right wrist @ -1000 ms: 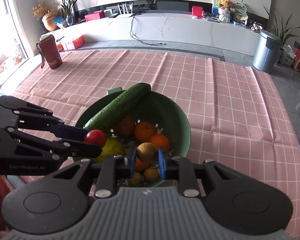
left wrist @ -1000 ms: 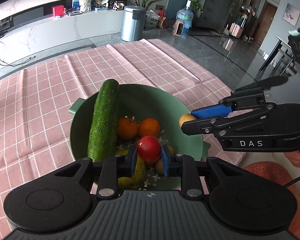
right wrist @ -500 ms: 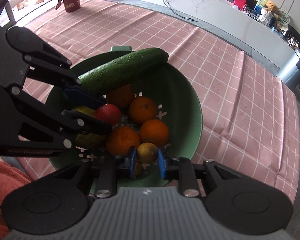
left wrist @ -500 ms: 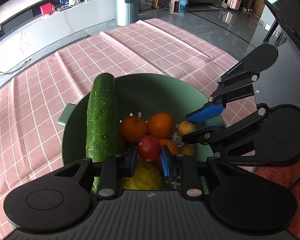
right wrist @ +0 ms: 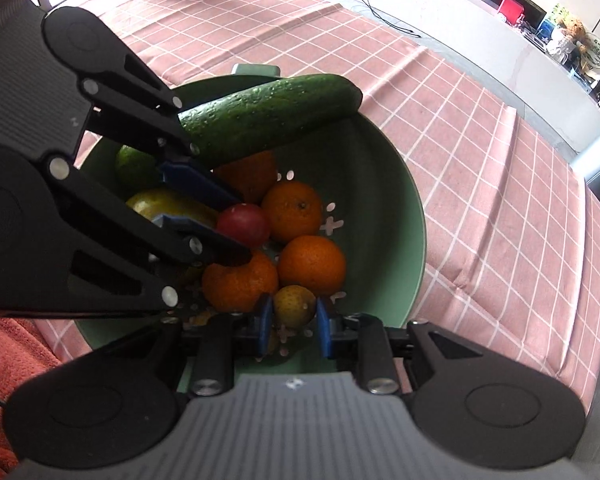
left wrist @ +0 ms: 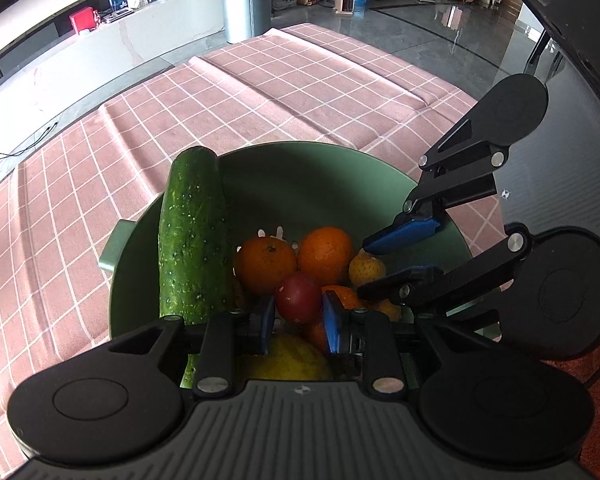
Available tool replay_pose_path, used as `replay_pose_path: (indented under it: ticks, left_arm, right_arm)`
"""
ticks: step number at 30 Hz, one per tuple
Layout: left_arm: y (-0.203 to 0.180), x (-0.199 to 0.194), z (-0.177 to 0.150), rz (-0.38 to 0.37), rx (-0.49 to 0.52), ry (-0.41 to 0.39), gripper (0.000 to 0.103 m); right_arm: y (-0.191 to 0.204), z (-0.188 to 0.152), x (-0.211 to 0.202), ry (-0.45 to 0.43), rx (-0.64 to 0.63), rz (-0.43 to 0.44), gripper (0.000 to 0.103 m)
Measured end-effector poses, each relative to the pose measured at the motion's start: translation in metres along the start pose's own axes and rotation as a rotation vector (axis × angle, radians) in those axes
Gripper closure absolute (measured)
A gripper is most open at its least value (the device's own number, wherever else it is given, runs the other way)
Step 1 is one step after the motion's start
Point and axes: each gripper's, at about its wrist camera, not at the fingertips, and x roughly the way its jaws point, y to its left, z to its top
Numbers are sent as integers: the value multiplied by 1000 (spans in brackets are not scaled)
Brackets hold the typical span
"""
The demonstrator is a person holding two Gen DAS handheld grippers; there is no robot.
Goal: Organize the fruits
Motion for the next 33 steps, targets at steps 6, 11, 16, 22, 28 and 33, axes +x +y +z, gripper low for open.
replay_pose_path:
  ticks: [6,11,16,22,28,33]
  left_arm:
    - [0,-4,-2,-4,-6,-8,63]
    - [1,-13,-3,-6,-21,-25,59]
    - [4,-41,-4,-3,-45,-85,59]
    - [20,-92,-15,39,-148,-182,58]
    - [23,-142,-29,145,-205,-282,53]
    - [19,-170,-43,210,-235,-352,44]
  right_arm:
    - [4,-2,-3,-2,-5,-9,83]
    - [8,-3,-10,-10,-2,-28,76]
    - [7,-4,-30,-45,29,-29,75]
    - [15,-1,-68,-120,138,-62,64]
    - [22,-5,-116,-240,322,-63,59]
    - [36,-10,-151,-357,470,-51,51]
